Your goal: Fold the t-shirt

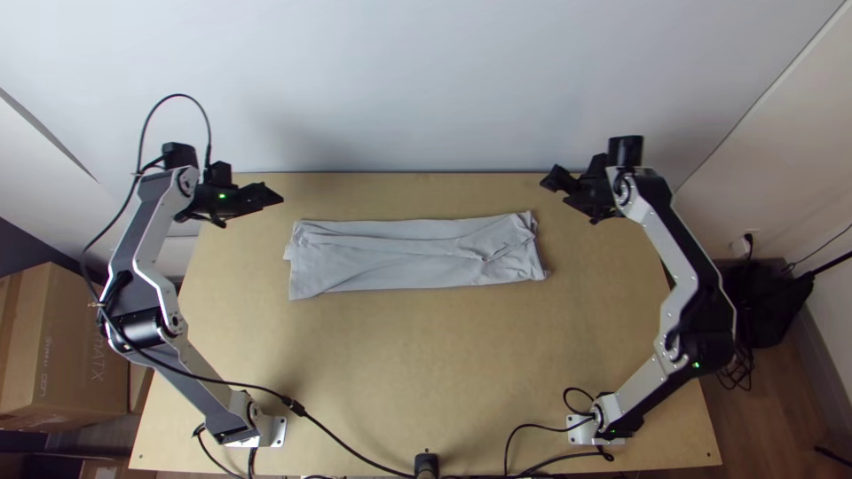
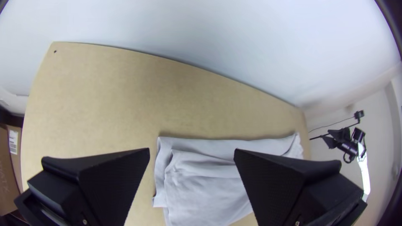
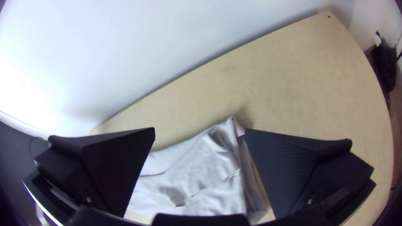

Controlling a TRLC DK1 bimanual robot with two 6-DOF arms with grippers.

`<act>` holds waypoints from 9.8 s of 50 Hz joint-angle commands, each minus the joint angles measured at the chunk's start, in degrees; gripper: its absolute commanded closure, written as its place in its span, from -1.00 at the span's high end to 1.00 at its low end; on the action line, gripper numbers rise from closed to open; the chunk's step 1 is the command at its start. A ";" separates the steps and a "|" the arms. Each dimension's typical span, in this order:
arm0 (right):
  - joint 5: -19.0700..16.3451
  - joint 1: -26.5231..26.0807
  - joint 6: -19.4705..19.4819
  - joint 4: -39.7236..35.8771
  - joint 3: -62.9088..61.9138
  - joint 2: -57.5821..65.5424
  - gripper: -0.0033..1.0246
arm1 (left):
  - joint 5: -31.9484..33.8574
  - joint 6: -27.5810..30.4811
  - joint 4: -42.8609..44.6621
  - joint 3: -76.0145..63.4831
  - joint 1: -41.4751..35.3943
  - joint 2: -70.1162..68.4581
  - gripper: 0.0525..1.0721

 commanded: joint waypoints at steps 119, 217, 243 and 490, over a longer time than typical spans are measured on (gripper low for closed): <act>-17.28 -3.85 6.03 -4.04 -13.20 -23.86 0.92 | -28.26 24.97 3.75 -20.85 16.49 -10.38 -0.95; -18.69 -9.13 2.95 -3.87 -37.81 -43.64 0.92 | -72.38 -1.49 -14.53 34.17 -65.69 25.92 0.91; -17.98 11.88 7.52 10.64 -30.95 -18.68 0.92 | -41.80 -16.34 -14.88 34.44 -55.84 5.70 0.91; 26.84 -24.86 -8.65 -19.34 -6.78 4.17 -0.94 | -8.84 3.79 -18.66 -6.35 8.76 -42.11 0.91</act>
